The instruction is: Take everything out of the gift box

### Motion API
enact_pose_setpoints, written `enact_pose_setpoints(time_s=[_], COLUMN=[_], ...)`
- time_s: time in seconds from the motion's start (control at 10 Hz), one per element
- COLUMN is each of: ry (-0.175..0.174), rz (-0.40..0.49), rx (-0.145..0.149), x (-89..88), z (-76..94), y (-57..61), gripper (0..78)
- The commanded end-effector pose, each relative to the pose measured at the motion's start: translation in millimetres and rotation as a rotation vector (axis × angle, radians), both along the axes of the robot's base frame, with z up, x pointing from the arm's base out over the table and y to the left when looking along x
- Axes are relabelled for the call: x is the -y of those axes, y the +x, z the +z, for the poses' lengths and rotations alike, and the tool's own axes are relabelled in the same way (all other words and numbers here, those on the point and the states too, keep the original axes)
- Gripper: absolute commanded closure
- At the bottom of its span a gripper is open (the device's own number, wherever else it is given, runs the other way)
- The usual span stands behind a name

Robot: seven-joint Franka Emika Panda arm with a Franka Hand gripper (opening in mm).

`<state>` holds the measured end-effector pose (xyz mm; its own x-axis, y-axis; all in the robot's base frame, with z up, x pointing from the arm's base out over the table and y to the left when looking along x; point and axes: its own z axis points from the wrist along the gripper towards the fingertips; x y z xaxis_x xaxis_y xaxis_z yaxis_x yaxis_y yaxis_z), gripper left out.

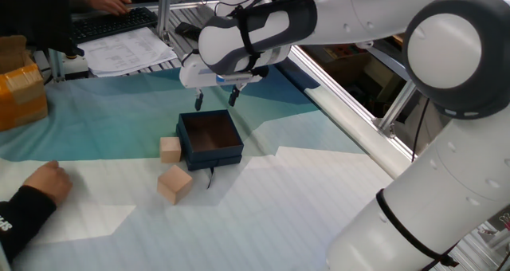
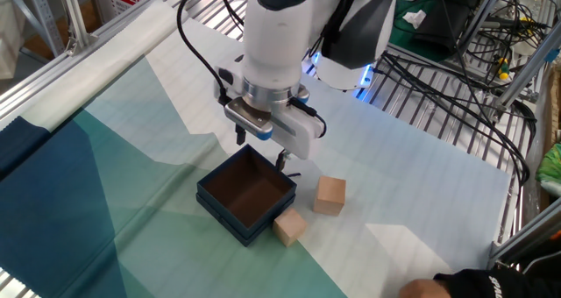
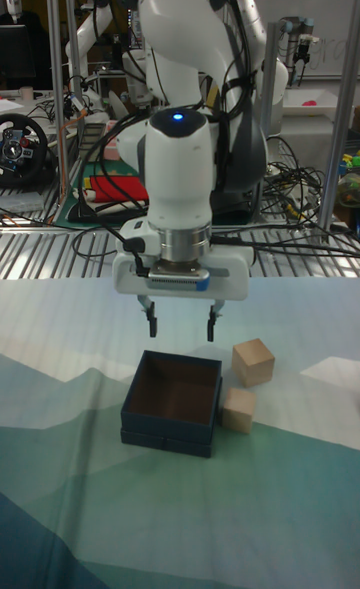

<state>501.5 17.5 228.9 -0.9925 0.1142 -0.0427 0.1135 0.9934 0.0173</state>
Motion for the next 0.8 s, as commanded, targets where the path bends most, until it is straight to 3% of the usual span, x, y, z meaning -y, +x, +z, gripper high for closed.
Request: enact_pose_setpoints(time_s=[0.1, 0.2, 0.3, 0.4, 0.5, 0.6, 0.8], ry=[-0.002, 0.029, 0.162, 0.151, 0.083, 0.046, 0.037], rz=[-0.022, -0.032, -0.109, -0.166, -0.186, -0.226, -0.203], rx=[0.006, -0.02, 0.004, -0.007, -0.013, -0.025, -0.03], x=[2.4, 4.2, -6.6, -30.4, -47.0, -68.2, -66.0], z=[7.9, 15.4, 18.3, 26.5, 34.1, 44.7, 46.5], y=[1.0, 2.4, 2.7, 6.1, 6.1, 5.1, 5.1], gripper=[0.2, 0.2, 0.2, 0.2, 0.2, 0.2, 0.2])
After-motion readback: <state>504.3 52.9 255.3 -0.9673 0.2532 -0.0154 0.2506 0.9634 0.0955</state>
